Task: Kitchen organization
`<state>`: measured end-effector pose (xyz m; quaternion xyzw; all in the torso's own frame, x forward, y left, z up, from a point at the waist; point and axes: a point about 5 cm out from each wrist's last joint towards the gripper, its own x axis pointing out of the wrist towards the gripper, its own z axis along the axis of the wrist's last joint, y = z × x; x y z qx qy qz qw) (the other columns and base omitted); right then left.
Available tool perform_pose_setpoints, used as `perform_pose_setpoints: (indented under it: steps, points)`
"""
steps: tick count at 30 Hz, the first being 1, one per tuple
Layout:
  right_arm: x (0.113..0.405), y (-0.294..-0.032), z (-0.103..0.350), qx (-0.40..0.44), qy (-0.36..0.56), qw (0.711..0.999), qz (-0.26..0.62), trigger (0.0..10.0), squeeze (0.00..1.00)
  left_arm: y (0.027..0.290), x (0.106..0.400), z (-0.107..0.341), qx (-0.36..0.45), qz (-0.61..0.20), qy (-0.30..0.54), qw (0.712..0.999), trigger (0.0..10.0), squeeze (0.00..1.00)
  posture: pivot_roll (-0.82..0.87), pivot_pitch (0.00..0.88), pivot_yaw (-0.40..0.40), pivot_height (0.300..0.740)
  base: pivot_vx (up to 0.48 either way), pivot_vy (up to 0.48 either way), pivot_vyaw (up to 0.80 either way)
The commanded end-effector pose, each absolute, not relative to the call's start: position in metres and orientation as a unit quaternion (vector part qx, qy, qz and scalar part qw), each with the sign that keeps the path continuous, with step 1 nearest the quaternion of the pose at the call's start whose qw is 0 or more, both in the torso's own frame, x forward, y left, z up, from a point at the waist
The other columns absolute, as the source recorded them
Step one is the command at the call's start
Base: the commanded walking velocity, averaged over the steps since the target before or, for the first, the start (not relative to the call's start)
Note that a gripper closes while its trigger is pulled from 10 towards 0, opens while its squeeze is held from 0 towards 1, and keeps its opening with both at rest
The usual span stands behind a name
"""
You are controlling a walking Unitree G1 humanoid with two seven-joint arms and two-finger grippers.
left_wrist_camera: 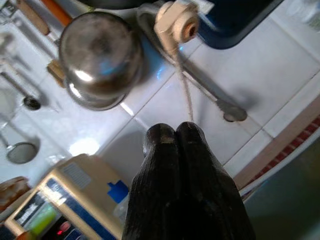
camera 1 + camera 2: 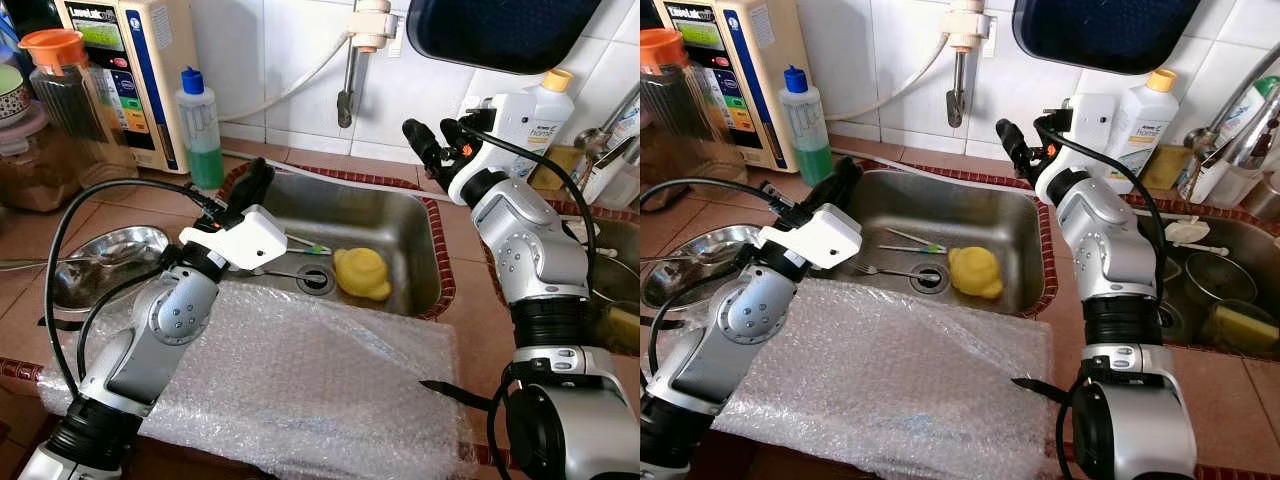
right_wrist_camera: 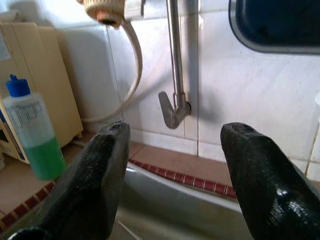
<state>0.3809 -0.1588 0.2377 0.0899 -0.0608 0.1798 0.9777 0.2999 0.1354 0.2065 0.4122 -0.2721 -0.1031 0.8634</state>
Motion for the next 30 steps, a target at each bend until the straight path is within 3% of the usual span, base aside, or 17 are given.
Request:
perform_pose_setpoints:
  steps: [1,2,3,8,11,15,22,26,30]
  points:
    - [0.380,-0.159,0.238,0.087,-0.058,0.978,0.181,10.0,0.00,0.142,0.304,0.208,0.412,-0.076,-0.264,0.869,3.0,0.00,0.14,0.000,-0.070,0.740,0.000,0.000,0.00]
    - [0.379,-0.154,0.235,0.090,-0.049,0.975,0.199,10.0,0.00,0.160,0.312,0.212,0.388,-0.004,-0.236,0.891,9.2,0.00,0.14,0.000,-0.069,0.740,0.000,0.000,0.00]
    - [0.377,-0.149,0.233,0.094,-0.040,0.970,0.222,10.0,0.00,0.174,0.317,0.213,0.373,0.044,-0.209,0.903,10.0,0.00,0.14,0.000,-0.069,0.740,0.000,0.000,0.00]
    - [0.368,-0.133,0.224,0.087,-0.011,0.953,0.291,10.0,0.00,0.192,0.322,0.209,0.335,0.102,-0.167,0.922,10.0,0.00,0.15,0.000,-0.072,0.740,0.000,0.000,0.00]
    - [0.358,-0.118,0.216,0.059,-0.002,0.941,0.332,10.0,0.00,0.217,0.324,0.195,0.259,0.171,-0.088,0.946,10.0,0.00,0.15,0.000,-0.073,0.740,0.000,0.000,0.00]
    - [0.355,-0.113,0.211,0.048,0.001,0.940,0.338,10.0,0.00,0.239,0.324,0.177,0.183,0.232,-0.006,0.955,10.0,0.00,0.16,0.000,-0.070,0.740,0.000,0.000,0.00]
    - [0.349,-0.110,0.208,0.037,0.006,0.937,0.347,10.0,0.00,0.261,0.328,0.162,0.100,0.295,0.085,0.946,10.0,0.00,0.16,0.000,-0.063,0.740,0.000,0.000,0.00]
    - [0.347,-0.109,0.206,0.029,0.006,0.938,0.345,10.0,0.00,0.258,0.333,0.169,0.102,0.296,0.099,0.945,10.0,0.00,0.16,0.000,-0.060,0.740,0.000,0.000,0.00]
    - [0.345,-0.106,0.203,0.020,0.008,0.937,0.350,10.0,0.00,0.259,0.335,0.158,0.054,0.323,0.152,0.932,10.0,0.00,0.16,0.000,-0.059,0.740,0.000,0.000,0.00]
